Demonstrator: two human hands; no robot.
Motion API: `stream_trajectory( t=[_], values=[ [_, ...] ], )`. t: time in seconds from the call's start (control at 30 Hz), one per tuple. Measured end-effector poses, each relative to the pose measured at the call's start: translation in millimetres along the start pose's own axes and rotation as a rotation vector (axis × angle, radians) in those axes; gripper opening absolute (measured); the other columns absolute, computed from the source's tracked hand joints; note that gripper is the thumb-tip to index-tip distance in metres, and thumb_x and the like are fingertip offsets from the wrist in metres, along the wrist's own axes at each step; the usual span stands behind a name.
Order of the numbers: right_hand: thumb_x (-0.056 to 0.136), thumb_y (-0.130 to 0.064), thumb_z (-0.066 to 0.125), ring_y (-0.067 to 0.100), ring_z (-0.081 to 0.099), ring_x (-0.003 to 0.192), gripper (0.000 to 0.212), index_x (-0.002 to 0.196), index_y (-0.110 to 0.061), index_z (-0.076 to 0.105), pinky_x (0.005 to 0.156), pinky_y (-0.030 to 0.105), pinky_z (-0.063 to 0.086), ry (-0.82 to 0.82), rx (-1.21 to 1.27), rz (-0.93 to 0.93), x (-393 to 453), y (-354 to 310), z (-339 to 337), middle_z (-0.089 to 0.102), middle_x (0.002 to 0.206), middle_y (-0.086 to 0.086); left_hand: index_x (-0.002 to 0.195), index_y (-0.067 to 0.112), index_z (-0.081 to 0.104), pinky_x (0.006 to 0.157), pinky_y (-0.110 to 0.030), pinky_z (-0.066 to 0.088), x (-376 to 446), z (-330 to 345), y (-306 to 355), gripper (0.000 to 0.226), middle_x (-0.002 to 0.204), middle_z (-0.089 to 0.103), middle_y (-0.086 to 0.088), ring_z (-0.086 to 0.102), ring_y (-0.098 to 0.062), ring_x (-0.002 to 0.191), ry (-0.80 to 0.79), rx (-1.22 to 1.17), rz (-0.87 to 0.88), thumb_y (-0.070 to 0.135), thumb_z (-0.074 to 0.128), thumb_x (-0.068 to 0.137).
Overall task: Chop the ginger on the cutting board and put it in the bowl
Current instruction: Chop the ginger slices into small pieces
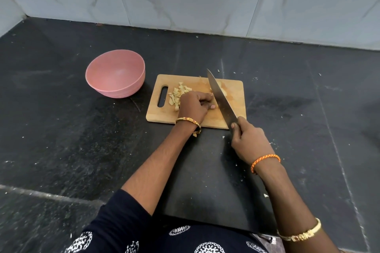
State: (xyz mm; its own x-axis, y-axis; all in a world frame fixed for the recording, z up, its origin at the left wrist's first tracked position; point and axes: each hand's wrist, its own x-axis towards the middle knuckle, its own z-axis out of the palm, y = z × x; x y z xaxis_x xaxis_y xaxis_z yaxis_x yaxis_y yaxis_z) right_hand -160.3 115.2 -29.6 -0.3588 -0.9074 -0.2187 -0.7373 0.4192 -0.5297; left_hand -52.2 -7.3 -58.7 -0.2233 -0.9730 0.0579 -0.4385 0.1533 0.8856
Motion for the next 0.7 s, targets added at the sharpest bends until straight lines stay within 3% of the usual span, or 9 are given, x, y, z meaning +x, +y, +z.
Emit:
stream_trajectory(
  t=[0.13,0.37,0.5,0.6,0.7],
  values=[
    [0.099,-0.027,0.033,0.036,0.056,0.070,0.015,0.094,-0.015,0.040,0.063,0.038,0.048,0.003,-0.065,0.012,2.5,-3.6,1.2,0.056,0.077,0.017,0.099,-0.001,0.070,0.075,0.004,0.040,-0.3,0.0,0.7,0.026,0.103,0.071,-0.010,0.065,-0.011,0.095,0.006,0.005,0.009,-0.003,0.073,0.073],
    [0.097,-0.019,0.036,0.035,0.052,0.075,0.011,0.105,-0.013,0.040,0.065,0.036,0.044,-0.015,-0.169,0.036,17.9,-23.5,0.9,0.040,0.069,0.007,0.096,0.001,0.072,0.085,-0.017,0.048,3.7,-1.3,4.6,0.023,0.095,0.073,-0.011,0.068,-0.016,0.091,-0.016,0.093,0.016,0.003,0.075,0.073],
    [0.096,-0.019,0.039,0.034,0.051,0.080,0.016,0.110,-0.012,0.040,0.069,0.037,0.045,-0.091,-0.166,0.056,26.3,-32.0,-3.8,0.046,0.083,0.013,0.094,0.002,0.072,0.087,-0.021,0.051,1.4,-0.8,5.2,0.022,0.095,0.073,-0.010,0.067,-0.014,0.088,-0.005,0.090,0.014,0.002,0.075,0.073],
    [0.094,-0.017,0.045,0.033,0.057,0.090,0.024,0.117,-0.014,0.041,0.080,0.042,0.052,-0.204,-0.167,0.096,24.3,-33.2,-6.5,0.052,0.095,0.016,0.091,0.002,0.073,0.077,-0.007,0.048,-0.9,-0.3,4.7,0.020,0.091,0.073,-0.009,0.063,-0.003,0.075,0.033,0.041,0.011,-0.004,0.072,0.072],
    [0.094,-0.017,0.044,0.033,0.058,0.088,0.015,0.108,-0.015,0.039,0.079,0.042,0.052,-0.229,-0.165,0.120,11.2,-24.4,-6.4,0.050,0.087,0.012,0.093,0.003,0.072,0.069,0.000,0.046,-2.9,-0.4,5.0,0.023,0.088,0.072,-0.008,0.057,0.009,0.063,0.038,0.011,0.024,-0.010,0.068,0.073]
  ],
)
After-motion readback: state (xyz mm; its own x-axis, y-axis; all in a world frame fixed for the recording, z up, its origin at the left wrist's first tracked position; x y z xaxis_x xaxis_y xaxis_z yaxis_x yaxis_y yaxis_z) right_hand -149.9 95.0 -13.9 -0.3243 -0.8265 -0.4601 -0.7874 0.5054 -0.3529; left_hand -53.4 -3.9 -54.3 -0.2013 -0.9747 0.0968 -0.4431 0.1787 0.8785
